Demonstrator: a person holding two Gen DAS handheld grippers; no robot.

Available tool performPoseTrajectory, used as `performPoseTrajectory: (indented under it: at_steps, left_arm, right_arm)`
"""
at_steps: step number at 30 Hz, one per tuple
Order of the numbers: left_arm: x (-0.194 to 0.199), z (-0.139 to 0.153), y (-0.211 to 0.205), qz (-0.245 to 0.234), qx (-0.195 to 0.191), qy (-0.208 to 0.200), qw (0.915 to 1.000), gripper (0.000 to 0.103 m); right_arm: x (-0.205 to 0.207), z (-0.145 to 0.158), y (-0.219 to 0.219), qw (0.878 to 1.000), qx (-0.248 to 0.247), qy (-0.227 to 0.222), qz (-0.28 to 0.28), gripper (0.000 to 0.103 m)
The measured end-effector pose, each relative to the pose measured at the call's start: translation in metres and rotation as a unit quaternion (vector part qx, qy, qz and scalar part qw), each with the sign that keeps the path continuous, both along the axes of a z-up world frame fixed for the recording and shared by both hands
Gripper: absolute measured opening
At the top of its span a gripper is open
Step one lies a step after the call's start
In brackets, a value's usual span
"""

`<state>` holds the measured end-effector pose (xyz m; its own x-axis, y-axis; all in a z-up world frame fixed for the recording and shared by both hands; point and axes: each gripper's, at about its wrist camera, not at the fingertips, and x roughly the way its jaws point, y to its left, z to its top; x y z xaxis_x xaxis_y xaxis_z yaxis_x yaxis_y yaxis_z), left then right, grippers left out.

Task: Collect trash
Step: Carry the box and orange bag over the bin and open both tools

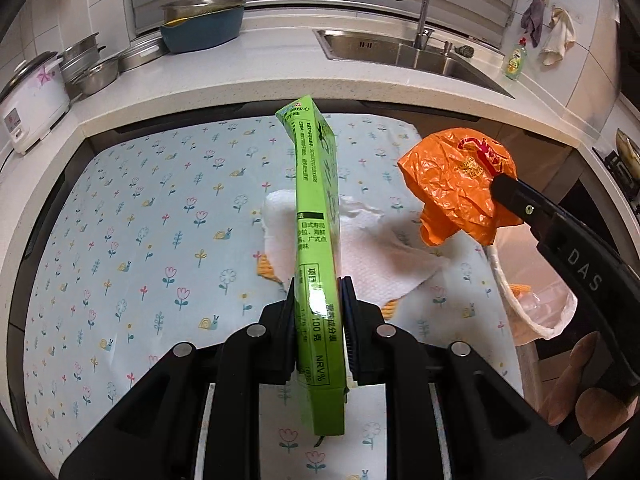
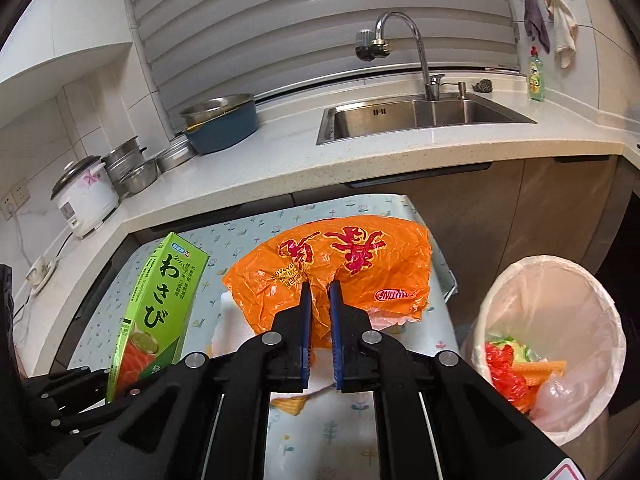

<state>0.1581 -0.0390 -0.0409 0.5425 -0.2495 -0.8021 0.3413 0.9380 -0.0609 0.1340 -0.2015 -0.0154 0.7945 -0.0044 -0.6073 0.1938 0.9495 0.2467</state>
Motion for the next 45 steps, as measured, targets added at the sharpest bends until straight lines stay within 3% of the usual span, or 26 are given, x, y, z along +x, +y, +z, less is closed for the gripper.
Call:
performPoseTrajectory:
  at_steps: [12,25,28,32,35,42,45]
  left_arm:
    - [-0.028,0.004,-0.094,-0.108,-0.013,0.003,0.9941,0.019]
    - [-0.041,-0.009,-0.191,-0.218,-0.022,-0.003,0.9758,0.021]
    - [-0.039,-0.009,-0.2,-0.228,-0.032,-0.007,0.9732,0.021]
    - [-0.037,-0.007,-0.209,-0.237,-0.042,-0.008,0.9705,0.035]
    - [-0.037,-0.004,-0.212,-0.237,-0.046,-0.015,0.9703,0.037]
    - [-0.028,-0.002,-0.199,-0.208,-0.047,-0.016,0.9768,0.041]
    - [-0.024,-0.002,-0.191,-0.191,-0.047,-0.017,0.9804,0.047]
  right_arm:
    - [-0.054,0.001,-0.084,0.997,-0.004,0.001,-0.081,0.008]
    - [-0.102,-0.02,-0.172,0.984,0.004,0.015,-0.175,0.008]
    - [-0.106,-0.024,-0.182,0.982,0.006,0.018,-0.186,0.008]
    - [-0.107,-0.026,-0.188,0.981,0.002,0.022,-0.191,0.008]
    - [-0.107,-0.026,-0.191,0.981,-0.001,0.023,-0.193,0.008]
    - [-0.104,-0.03,-0.192,0.982,-0.001,0.028,-0.189,0.009]
    - [-0.102,-0.031,-0.19,0.982,-0.001,0.03,-0.187,0.015]
